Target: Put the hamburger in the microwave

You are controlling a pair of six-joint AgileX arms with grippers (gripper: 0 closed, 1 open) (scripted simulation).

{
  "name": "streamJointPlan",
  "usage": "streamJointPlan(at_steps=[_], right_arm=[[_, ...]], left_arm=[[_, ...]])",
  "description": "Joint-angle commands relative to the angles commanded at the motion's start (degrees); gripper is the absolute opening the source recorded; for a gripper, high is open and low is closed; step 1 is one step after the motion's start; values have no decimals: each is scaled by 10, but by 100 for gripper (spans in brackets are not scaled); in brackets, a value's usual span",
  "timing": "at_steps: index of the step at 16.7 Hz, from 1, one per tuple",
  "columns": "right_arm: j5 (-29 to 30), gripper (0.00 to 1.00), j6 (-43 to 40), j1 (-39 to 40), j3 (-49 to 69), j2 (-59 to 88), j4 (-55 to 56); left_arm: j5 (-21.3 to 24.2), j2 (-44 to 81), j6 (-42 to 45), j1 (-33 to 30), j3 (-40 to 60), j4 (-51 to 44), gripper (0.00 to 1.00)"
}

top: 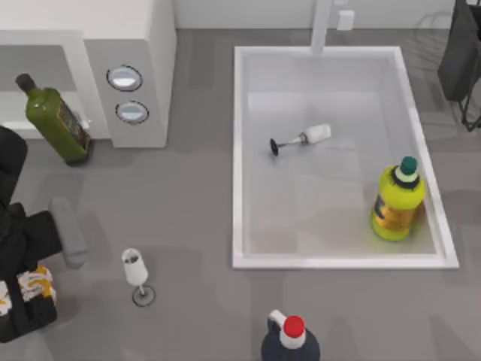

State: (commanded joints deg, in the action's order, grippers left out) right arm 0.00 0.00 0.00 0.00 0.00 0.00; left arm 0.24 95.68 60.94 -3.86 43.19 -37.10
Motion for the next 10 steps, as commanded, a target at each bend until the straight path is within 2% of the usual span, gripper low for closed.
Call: streamJointPlan(at_steps=[6, 10], right_arm=[[0, 100, 0, 0, 0, 0, 0], [0, 100, 0, 0, 0, 0, 0]], left_arm=[[0, 20, 1, 0, -18, 33, 100], [0, 20, 1, 0, -18, 33, 70]])
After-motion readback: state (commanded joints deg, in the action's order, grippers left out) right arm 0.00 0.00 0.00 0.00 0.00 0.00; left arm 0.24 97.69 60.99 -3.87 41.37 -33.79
